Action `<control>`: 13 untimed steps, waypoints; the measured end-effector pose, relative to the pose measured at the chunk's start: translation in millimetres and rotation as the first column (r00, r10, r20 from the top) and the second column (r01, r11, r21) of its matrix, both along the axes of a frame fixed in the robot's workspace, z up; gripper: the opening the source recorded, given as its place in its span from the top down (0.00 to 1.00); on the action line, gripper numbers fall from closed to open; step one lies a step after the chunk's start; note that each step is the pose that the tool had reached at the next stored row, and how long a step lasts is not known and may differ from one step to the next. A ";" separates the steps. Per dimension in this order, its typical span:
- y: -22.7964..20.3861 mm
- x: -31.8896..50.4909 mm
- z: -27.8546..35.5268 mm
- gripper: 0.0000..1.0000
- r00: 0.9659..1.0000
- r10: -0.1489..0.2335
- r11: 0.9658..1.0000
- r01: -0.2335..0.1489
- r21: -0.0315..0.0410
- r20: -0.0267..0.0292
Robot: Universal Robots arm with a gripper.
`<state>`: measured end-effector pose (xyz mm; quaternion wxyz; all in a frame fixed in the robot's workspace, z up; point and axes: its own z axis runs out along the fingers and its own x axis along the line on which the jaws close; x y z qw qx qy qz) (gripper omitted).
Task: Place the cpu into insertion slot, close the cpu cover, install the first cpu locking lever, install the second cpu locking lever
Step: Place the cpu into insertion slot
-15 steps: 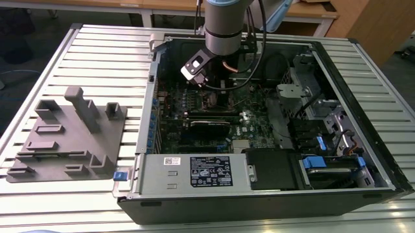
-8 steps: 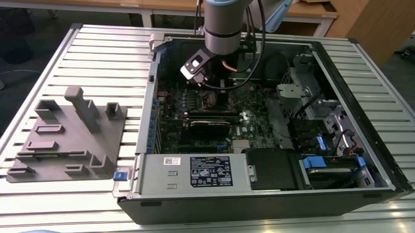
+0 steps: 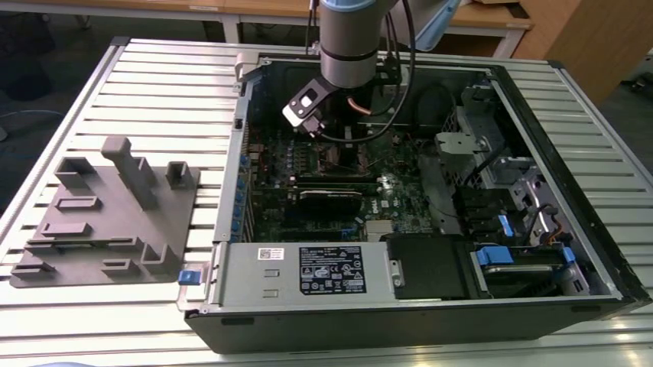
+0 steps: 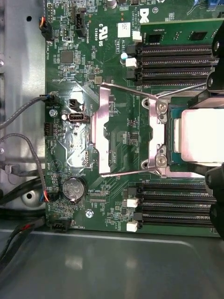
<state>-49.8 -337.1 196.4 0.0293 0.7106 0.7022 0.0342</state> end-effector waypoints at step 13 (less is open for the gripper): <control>-1.5 -1.4 -1.5 0.46 1.000 -0.001 1.000 0.001 0.000 0.000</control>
